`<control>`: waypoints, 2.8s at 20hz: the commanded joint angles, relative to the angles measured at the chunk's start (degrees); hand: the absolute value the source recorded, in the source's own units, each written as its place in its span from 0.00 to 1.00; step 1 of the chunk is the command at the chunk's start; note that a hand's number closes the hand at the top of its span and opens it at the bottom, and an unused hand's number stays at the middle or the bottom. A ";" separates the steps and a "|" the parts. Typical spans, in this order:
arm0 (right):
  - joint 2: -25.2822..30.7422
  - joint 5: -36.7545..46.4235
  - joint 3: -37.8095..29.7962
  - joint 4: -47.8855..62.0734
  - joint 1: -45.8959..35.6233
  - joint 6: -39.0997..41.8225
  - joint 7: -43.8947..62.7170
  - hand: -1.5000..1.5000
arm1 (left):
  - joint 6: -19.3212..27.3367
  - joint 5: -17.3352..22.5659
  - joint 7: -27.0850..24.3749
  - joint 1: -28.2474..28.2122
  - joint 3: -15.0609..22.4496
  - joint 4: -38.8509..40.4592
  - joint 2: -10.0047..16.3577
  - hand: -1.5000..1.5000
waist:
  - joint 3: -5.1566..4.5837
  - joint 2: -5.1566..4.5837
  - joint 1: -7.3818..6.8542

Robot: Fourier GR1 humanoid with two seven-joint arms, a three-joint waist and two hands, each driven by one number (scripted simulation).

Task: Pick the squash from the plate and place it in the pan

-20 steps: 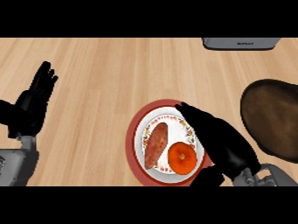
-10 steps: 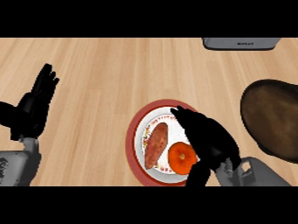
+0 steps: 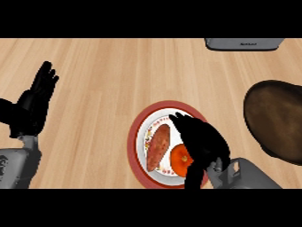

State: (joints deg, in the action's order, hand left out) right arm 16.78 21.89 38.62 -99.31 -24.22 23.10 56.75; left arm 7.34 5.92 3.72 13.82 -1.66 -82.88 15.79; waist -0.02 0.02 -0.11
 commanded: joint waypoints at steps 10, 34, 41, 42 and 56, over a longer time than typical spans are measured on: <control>-5.20 4.61 -1.73 7.69 1.24 6.60 1.66 0.00 | -1.73 -0.19 3.35 -0.90 -2.11 -4.18 0.51 0.50 | 0.02 0.02 -0.06; -16.63 19.91 -1.85 15.71 1.56 -13.65 9.58 1.00 | -1.89 -4.41 0.68 0.17 -0.73 -0.10 -4.60 0.50 | 0.00 -0.01 -0.52; -16.73 39.79 1.87 8.77 -7.80 -19.85 17.69 1.00 | -4.39 -2.43 0.14 -0.88 -3.68 -0.77 -1.27 0.50 | -0.10 0.81 0.20; -16.73 42.34 2.24 10.17 -7.13 -21.40 17.04 1.00 | -2.97 -3.64 -0.34 -1.13 -2.69 0.25 -2.84 0.50 | -0.05 0.40 0.35; -16.65 50.09 -18.01 -7.82 -5.34 -25.13 11.88 1.00 | -2.07 -3.86 0.27 -2.18 -2.65 -1.87 -3.86 0.50 | 0.10 0.18 0.57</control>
State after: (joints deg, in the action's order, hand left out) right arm 1.41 72.79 26.88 -102.94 -30.36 2.86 64.32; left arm 4.95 1.99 3.19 12.15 -4.39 -83.54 12.22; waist 0.01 0.27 0.63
